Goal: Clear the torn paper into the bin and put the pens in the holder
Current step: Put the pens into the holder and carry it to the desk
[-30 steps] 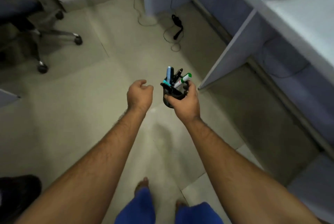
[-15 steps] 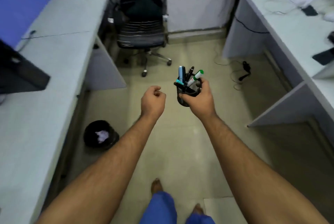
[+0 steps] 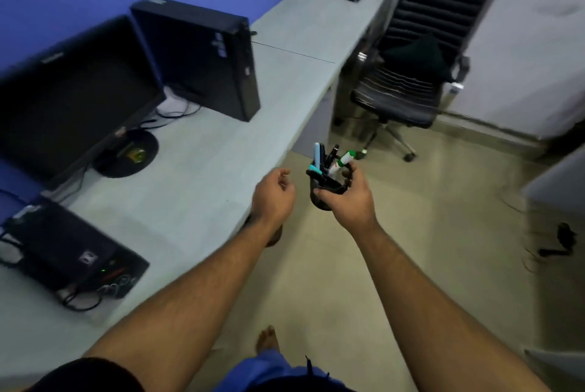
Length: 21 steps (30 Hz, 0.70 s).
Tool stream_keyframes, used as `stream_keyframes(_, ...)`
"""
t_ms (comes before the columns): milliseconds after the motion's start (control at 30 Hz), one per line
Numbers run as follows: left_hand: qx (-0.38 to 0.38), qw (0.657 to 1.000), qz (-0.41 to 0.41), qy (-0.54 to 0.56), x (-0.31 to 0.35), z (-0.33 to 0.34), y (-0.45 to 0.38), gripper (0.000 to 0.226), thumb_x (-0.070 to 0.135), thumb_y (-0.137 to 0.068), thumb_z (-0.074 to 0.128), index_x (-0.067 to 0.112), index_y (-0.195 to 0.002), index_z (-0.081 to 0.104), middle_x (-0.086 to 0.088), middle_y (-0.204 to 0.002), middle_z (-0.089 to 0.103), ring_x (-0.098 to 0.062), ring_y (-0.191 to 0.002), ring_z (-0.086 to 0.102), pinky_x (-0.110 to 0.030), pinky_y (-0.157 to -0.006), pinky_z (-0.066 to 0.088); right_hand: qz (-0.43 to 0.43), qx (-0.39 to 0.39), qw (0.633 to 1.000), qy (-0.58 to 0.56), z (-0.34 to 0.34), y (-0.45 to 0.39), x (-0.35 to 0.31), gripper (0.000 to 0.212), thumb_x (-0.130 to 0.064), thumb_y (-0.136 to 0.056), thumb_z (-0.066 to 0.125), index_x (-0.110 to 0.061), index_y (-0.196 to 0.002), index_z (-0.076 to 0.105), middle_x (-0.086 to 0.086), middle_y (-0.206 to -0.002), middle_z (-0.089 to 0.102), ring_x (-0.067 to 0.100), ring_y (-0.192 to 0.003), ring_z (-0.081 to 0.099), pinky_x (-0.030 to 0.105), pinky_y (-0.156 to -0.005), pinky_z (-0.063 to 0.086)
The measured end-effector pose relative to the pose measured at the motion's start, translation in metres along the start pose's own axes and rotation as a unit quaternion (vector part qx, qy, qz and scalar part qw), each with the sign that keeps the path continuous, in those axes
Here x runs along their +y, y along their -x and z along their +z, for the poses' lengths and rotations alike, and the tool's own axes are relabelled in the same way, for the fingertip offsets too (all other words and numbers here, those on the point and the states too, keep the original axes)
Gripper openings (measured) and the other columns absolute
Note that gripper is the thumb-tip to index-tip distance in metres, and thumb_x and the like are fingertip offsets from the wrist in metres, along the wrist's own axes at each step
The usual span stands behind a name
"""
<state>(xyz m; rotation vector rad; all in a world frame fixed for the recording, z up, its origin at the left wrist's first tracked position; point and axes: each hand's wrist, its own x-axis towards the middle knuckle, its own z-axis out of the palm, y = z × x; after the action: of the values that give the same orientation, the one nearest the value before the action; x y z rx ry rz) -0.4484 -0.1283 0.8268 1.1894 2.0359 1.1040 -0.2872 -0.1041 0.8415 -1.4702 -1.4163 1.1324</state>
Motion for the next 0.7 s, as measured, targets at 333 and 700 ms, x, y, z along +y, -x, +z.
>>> stream_keyframes(333,0.142,0.983,-0.112,-0.015,-0.099,-0.102,-0.071,0.03,0.019,-0.089,0.056,0.016,-0.119,0.061,-0.002,-0.114,0.067,-0.021,-0.103,0.062,-0.034,-0.087,0.052,-0.011,-0.162,0.986,0.019,0.172,-0.048,-0.034,0.062,-0.016,-0.065,0.088,-0.027,-0.115,0.053,-0.016,-0.102,0.069,-0.008,-0.089,0.067,0.024,-0.084,0.057)
stream_keyframes(700,0.045,0.956,-0.248,-0.15,-0.183,-0.123,-0.161,0.06,0.033,-0.092,0.058,0.017,-0.146,0.037,-0.007,-0.149,0.044,-0.029,-0.133,0.046,-0.044,-0.109,0.039,-0.071,-0.3,0.949,0.063,0.271,-0.135,-0.047,0.054,-0.011,-0.068,0.084,-0.038,-0.103,0.052,-0.013,-0.102,0.07,-0.008,-0.087,0.067,0.011,-0.074,0.05)
